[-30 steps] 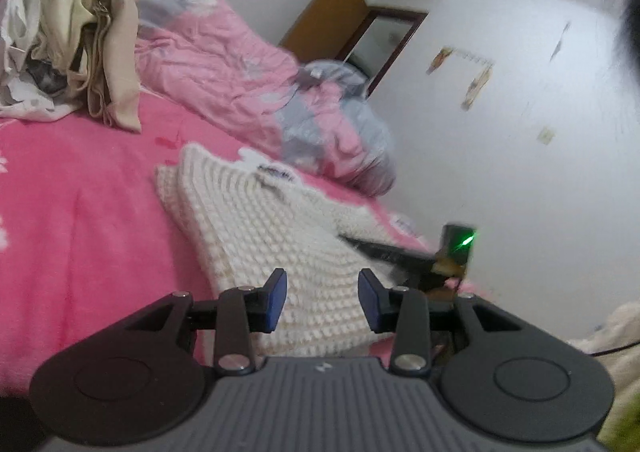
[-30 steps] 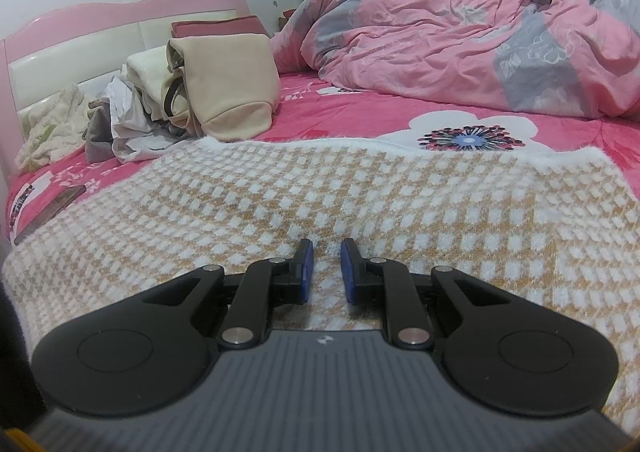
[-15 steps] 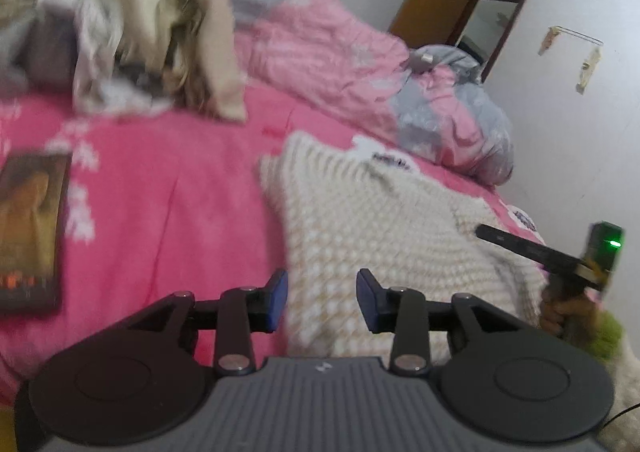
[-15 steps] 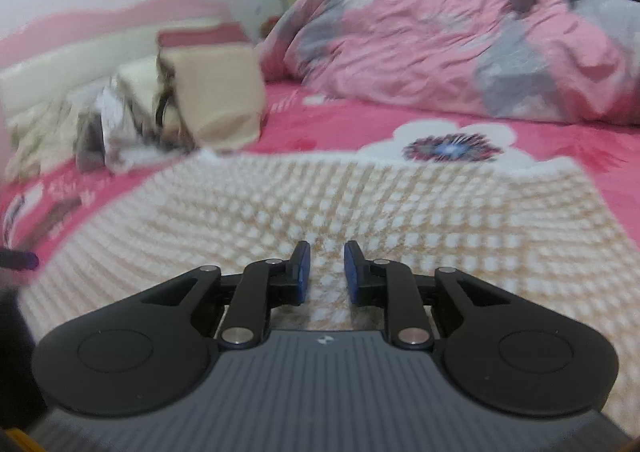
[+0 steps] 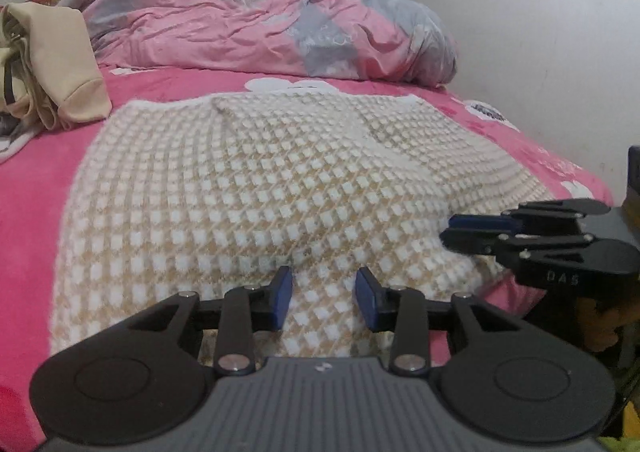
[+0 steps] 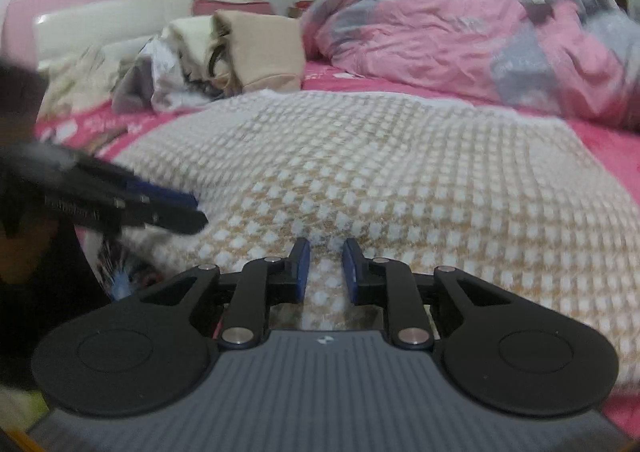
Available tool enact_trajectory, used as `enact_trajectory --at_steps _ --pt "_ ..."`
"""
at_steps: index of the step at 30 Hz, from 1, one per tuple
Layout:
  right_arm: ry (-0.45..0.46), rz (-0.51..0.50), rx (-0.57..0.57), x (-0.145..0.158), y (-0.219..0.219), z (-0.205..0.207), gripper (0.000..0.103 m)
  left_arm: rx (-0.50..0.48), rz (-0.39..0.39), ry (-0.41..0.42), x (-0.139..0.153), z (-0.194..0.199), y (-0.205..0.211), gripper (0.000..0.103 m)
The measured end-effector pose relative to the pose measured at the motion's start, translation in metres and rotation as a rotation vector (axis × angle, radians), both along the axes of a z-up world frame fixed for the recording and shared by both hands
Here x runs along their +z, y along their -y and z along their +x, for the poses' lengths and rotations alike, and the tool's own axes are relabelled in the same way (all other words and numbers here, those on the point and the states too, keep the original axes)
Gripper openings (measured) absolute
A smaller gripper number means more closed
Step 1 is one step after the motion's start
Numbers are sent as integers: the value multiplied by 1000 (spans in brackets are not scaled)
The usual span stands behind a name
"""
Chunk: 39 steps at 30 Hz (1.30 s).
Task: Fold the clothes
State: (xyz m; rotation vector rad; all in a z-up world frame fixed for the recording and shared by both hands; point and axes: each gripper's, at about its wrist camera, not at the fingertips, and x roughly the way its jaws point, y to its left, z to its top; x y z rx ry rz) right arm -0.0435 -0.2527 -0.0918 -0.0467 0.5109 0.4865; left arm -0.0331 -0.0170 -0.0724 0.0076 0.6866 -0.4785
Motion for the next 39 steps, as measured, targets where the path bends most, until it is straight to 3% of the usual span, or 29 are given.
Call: enact_trajectory --at_steps 2,6,9,11,14,16,19,21,24,27,29,32,33,36,39 --pt "-4 -27 -19 11 -5 -4 18 -6 4 29 9 -4 -1 35" --pt "0 -71 -3 5 -14 -15 18 -76 -23 98 18 -18 12 39" --pt "8 -99 8 0 -19 -23 18 -89 -14 35 -5 -16 31 43" --pt "42 -91 4 -10 -19 -27 18 -92 -5 47 -10 -20 38 43" --pt "28 -138 -24 14 -19 -30 19 -89 -8 55 -8 -23 37 45" --pt "95 -178 -57 28 -13 -39 19 -81 -25 53 -11 -23 35 46" --pt "100 -269 -162 19 6 -33 19 -73 -38 53 -14 -24 34 46" --pt "39 -352 -210 -13 19 -19 20 -70 -28 60 -14 -25 35 46" --pt "25 -360 -199 6 19 -18 20 -79 -21 56 -12 -23 35 47" --pt "136 -389 -232 30 18 -14 21 -68 -51 50 -14 -23 32 47" --pt "138 -396 -284 27 30 2 21 -64 -58 55 -15 -23 31 47" --pt "54 -413 -328 -8 57 29 24 -64 -64 57 -16 -23 30 47" --pt "68 -415 -311 -10 59 28 24 -66 -71 52 -16 -23 29 47" --pt "63 -467 -307 17 47 31 24 -67 -94 40 -16 -20 25 47" --pt "115 -367 -330 40 52 42 24 -66 -100 43 -16 -22 23 47"
